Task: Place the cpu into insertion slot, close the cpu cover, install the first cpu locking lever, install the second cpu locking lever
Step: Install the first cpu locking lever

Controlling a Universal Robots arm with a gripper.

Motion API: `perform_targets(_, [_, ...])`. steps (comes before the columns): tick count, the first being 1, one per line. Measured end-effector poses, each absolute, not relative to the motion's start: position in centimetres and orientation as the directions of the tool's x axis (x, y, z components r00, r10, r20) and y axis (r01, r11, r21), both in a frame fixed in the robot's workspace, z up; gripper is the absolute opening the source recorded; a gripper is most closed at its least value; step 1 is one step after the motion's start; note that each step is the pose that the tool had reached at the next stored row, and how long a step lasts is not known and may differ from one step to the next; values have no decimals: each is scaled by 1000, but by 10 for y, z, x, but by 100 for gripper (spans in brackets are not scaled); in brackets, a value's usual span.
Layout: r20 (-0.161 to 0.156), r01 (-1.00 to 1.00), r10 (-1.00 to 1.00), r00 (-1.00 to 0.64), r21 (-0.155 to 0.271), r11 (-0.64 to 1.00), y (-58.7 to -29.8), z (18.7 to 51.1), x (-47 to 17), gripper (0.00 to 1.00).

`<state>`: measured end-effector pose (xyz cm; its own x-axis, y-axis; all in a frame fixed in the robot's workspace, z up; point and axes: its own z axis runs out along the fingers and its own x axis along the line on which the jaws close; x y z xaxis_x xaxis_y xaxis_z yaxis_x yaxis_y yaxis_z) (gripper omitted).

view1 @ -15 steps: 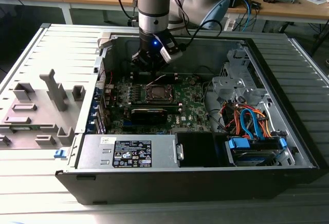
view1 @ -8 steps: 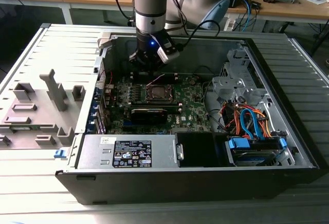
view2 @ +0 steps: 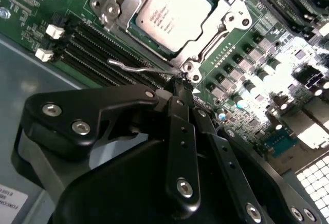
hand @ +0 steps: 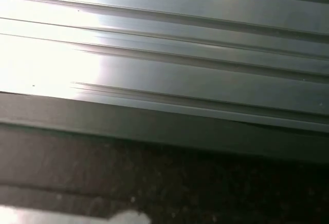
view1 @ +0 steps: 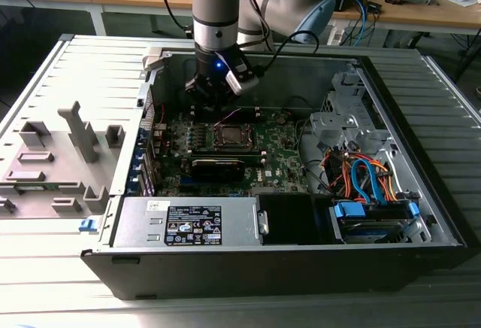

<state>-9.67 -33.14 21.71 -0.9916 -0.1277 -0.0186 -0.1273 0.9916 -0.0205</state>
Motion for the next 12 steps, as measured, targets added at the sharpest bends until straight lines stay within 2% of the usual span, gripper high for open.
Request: perform_targets(12, [-15, -127, -128, -992, -20, 992, -332, 212, -82, 11])
